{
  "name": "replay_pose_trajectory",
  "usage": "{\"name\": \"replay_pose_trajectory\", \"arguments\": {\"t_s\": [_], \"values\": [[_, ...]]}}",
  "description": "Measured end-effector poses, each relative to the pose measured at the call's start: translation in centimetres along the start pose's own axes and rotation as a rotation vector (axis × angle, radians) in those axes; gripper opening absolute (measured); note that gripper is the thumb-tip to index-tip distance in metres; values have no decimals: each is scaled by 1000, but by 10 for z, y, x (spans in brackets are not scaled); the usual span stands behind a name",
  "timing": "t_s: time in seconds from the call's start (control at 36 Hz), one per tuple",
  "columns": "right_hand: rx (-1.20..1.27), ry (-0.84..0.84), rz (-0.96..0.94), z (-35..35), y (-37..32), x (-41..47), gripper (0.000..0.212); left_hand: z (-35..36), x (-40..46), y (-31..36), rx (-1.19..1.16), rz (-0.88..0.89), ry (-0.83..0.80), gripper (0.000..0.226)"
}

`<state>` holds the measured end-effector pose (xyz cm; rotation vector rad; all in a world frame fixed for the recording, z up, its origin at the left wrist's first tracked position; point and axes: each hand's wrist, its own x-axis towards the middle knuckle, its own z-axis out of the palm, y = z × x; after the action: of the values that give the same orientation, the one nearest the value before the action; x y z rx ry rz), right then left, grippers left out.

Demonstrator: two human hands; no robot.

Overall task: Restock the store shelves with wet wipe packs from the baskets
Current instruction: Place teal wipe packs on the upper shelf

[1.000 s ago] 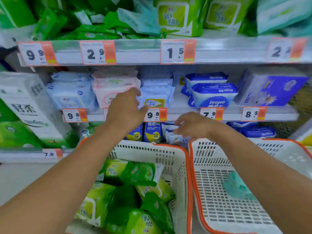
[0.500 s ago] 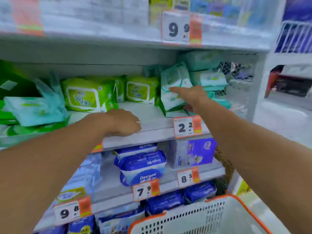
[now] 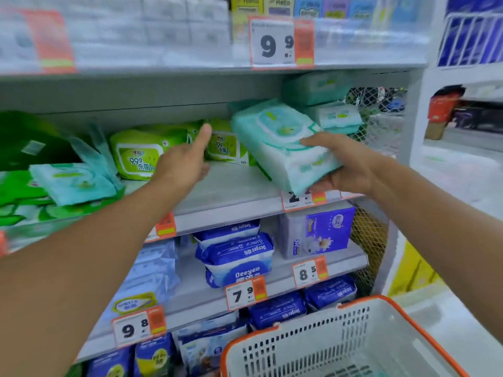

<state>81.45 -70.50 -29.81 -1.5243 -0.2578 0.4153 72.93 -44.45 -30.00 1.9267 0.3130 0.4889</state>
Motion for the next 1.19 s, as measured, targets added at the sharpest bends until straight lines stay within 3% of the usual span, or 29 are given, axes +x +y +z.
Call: {"name": "replay_pose_trajectory", "arguments": {"t_s": [0.03,0.08,0.14,0.19,0.28,0.5,0.67,0.72,0.81,0.86,0.89,0.94,0.97,1.03,1.08,1.14,1.19], "values": [[-51,-67,-2,-5,7,-12,39,2,-8,9,-162,-1,-6,57],[-147,-218,-9,-11,26,-34,49,4,-32,15,-278,-27,-208,37],[-258,-349,-3,-13,44,-48,66,3,-57,4,-160,-78,-450,44],[-322,-415,17,-17,61,-53,74,-1,-78,-22,-101,-126,-577,58],[-443,-426,2,-19,80,-58,86,-2,-107,-60,-216,-147,-602,62],[-537,-535,61,-29,98,-60,80,13,-133,-86,-235,-135,-628,67],[-640,-602,312,-57,113,-54,94,43,-135,-90,-20,-256,-779,46],[-758,-636,445,-64,123,-53,80,56,-139,-97,146,-315,-905,41],[-1015,-610,597,-70,154,-50,55,70,-139,-101,411,-309,-1058,53],[-1142,-523,645,-71,174,-41,39,67,-129,-94,489,-158,-1006,51],[-1198,-477,610,-67,176,-36,26,61,-121,-86,514,10,-890,41],[-1301,-361,309,-49,157,-29,14,39,-97,-70,512,370,-552,20],[-1246,-297,67,-34,142,-27,14,24,-82,-61,511,514,-388,16],[-750,-233,-235,14,103,-37,19,-11,-52,-46,616,701,-126,23],[-415,-216,-376,64,70,-40,25,-47,-22,-44,859,634,-4,42],[-455,-151,-490,106,46,-18,37,-73,-8,-49,1159,329,-88,58],[-591,-107,-458,142,31,22,62,-82,-3,-57,1263,95,-234,70]]}}
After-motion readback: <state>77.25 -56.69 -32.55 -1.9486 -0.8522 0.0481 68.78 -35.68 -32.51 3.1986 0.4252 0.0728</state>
